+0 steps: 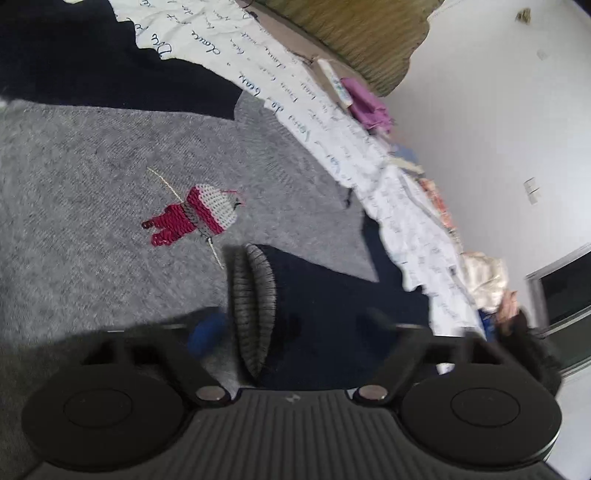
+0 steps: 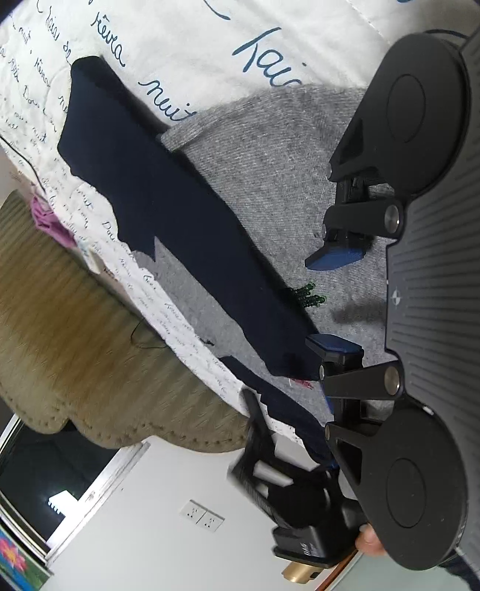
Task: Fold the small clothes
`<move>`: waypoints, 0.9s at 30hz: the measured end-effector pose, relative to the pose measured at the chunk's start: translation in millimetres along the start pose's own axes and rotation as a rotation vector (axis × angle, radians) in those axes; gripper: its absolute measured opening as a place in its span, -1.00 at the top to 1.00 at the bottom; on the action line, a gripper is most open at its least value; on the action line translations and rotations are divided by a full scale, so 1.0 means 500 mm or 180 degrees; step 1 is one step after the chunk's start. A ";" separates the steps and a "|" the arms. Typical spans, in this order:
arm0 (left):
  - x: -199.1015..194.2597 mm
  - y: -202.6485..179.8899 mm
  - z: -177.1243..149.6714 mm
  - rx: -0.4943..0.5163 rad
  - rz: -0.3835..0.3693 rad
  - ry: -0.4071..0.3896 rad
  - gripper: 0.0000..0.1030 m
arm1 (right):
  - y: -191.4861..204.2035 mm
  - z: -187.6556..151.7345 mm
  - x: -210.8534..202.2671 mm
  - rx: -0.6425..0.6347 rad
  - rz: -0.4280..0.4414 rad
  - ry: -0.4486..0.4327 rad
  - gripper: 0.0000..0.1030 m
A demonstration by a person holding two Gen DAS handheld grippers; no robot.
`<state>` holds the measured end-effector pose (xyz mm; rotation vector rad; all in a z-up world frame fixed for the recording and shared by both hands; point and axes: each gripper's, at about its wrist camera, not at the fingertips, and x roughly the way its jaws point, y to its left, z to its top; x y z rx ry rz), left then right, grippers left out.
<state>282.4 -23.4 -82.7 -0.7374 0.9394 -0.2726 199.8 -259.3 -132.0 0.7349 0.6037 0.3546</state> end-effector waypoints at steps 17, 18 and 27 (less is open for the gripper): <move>-0.105 -0.055 0.067 0.0766 0.0426 -0.0585 0.84 | -0.032 0.000 -0.012 0.0163 0.0221 -0.0079 0.11; -0.127 -0.036 0.079 0.0672 0.0475 -0.0680 0.84 | -0.035 -0.001 -0.014 0.0170 0.0229 -0.0081 0.11; -0.126 0.108 0.116 0.0377 0.1065 -0.0560 0.85 | -0.044 0.003 -0.019 0.0233 0.0312 -0.0091 0.11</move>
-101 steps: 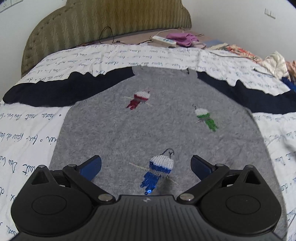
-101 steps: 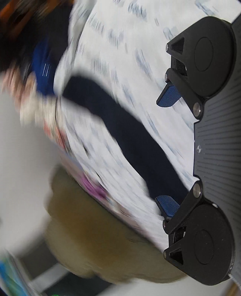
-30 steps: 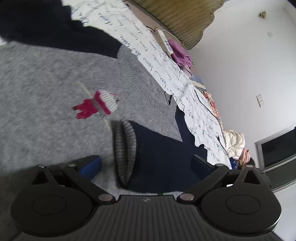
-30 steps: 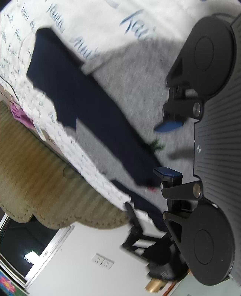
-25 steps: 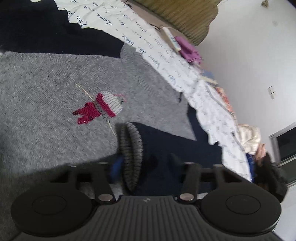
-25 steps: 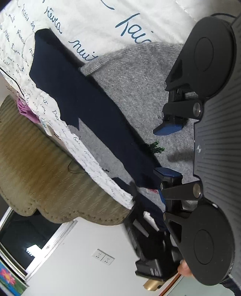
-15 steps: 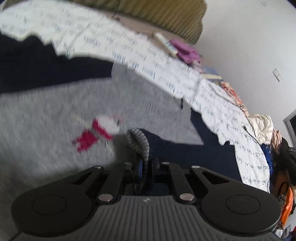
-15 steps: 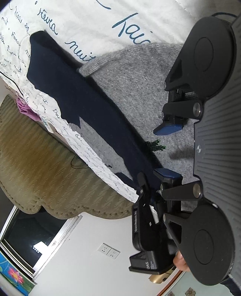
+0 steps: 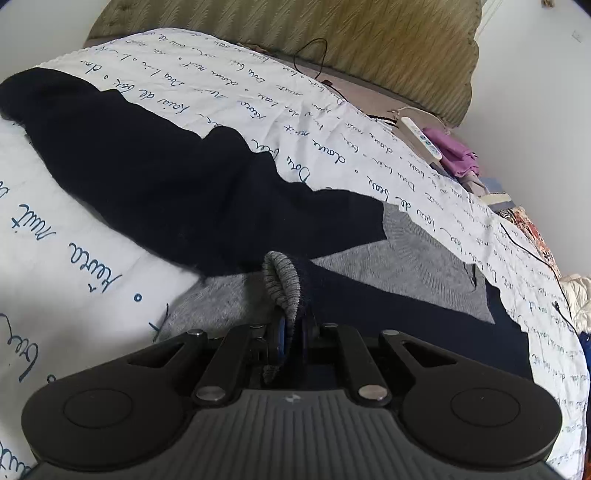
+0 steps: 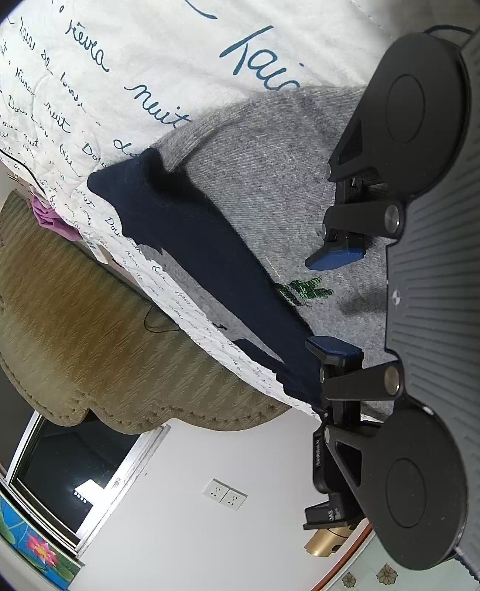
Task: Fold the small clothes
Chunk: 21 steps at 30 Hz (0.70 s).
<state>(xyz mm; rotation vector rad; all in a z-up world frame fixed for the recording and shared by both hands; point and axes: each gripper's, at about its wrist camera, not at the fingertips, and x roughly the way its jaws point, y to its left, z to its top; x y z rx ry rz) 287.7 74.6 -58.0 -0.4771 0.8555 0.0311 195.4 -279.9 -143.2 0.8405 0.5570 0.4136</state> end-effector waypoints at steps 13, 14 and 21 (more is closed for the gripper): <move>0.024 0.014 -0.019 0.0069 0.0005 -0.0054 0.85 | 0.088 0.127 0.006 -0.0619 -0.0402 0.0020 -0.11; 0.025 0.016 -0.020 0.0049 -0.0008 -0.0060 0.85 | 0.098 0.157 0.020 -0.0759 -0.0497 -0.0028 -0.15; 0.027 0.036 -0.017 -0.0067 -0.0136 -0.0012 0.84 | 0.082 0.252 0.181 -0.1389 -0.1358 0.0184 -0.15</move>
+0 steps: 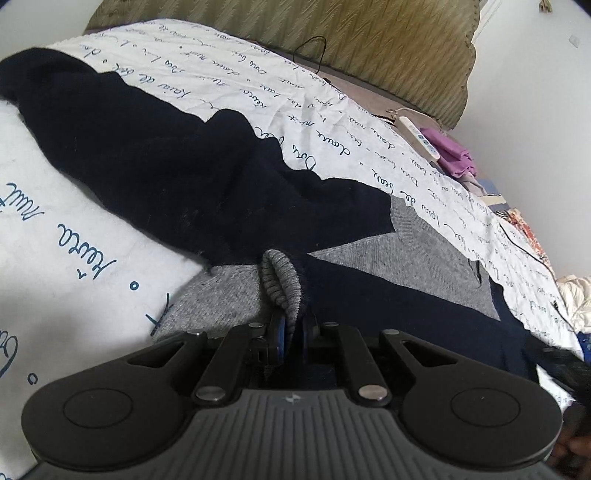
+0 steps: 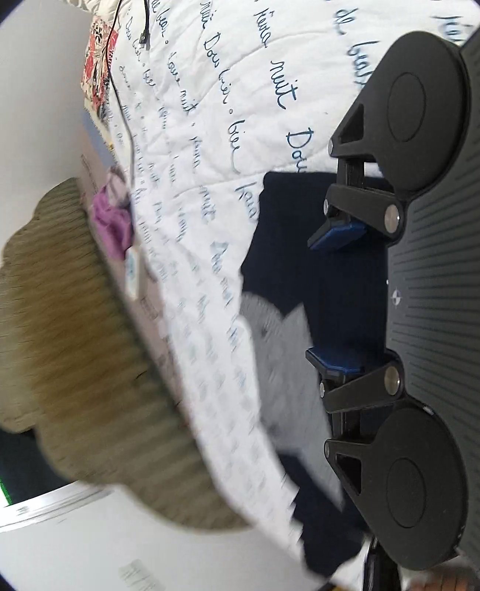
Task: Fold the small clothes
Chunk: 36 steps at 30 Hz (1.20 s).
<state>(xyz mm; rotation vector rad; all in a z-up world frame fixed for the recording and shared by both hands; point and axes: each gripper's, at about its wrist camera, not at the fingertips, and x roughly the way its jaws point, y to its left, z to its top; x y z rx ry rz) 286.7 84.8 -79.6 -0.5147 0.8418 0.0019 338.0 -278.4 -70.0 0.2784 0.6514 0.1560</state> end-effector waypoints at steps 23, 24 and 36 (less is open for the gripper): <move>-0.201 0.411 0.190 -0.1672 0.0202 -0.1523 -0.50 | 0.005 -0.065 0.047 -0.0478 -0.0241 -0.0122 -0.44; -0.188 0.435 0.212 -0.1758 0.0220 -0.1503 -0.50 | 0.004 -0.065 0.047 -0.0475 -0.0235 -0.0121 -0.44; -0.057 0.477 0.277 -0.1831 0.0594 -0.1312 0.55 | 0.005 -0.064 0.049 -0.0440 -0.0179 -0.0119 -0.51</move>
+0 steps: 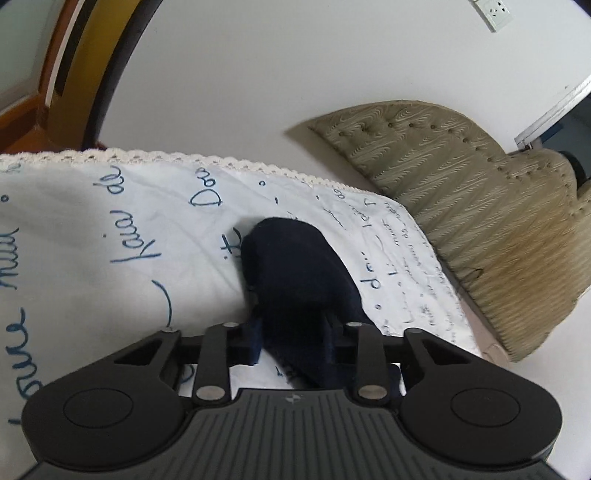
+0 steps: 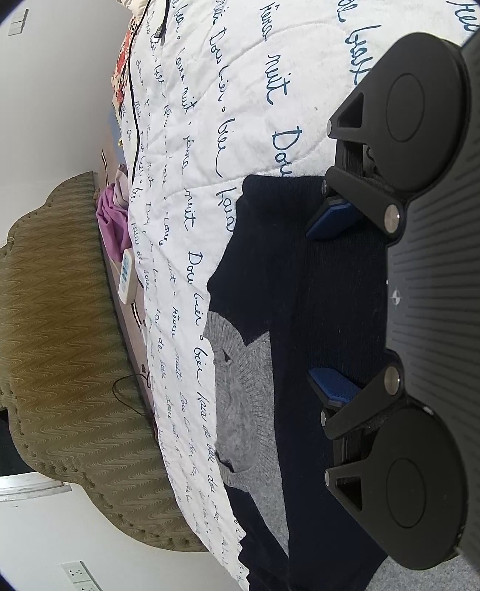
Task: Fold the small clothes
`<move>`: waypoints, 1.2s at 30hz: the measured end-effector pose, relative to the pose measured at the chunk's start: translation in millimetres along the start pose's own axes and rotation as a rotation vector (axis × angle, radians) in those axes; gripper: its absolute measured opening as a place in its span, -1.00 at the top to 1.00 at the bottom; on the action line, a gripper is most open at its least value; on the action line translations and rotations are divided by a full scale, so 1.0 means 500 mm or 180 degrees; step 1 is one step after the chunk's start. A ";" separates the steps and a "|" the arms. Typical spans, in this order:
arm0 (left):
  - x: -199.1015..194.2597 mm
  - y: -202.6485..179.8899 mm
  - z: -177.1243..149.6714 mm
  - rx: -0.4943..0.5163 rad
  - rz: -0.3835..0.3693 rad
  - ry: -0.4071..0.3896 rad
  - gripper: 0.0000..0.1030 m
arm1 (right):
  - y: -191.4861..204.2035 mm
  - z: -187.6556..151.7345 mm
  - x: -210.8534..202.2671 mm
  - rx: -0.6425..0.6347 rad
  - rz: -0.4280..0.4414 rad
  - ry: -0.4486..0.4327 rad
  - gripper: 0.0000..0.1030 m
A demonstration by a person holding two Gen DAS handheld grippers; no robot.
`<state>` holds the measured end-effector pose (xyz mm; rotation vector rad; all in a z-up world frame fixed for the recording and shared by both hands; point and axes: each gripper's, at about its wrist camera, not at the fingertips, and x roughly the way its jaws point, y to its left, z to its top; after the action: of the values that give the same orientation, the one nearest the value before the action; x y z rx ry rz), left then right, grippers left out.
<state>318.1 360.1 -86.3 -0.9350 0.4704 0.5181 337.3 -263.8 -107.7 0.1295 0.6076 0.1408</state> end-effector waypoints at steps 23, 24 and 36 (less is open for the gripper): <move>-0.279 -0.391 -0.627 0.3865 -0.1414 -0.0079 0.92 | -0.005 0.000 0.000 0.0064 0.0075 -0.0002 -0.56; -0.276 -0.393 -0.659 0.3974 -0.1460 0.0157 0.91 | -0.004 0.000 0.000 0.0062 0.0073 -0.0001 -0.56; -0.335 -0.253 -0.564 0.2731 -0.1681 0.0170 -0.78 | -0.006 -0.001 -0.002 0.0081 0.0112 -0.0001 -0.56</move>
<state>220.1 24.2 -52.8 -0.2141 0.4137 -0.2013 336.6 -266.9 -108.0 0.1648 0.6072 0.1672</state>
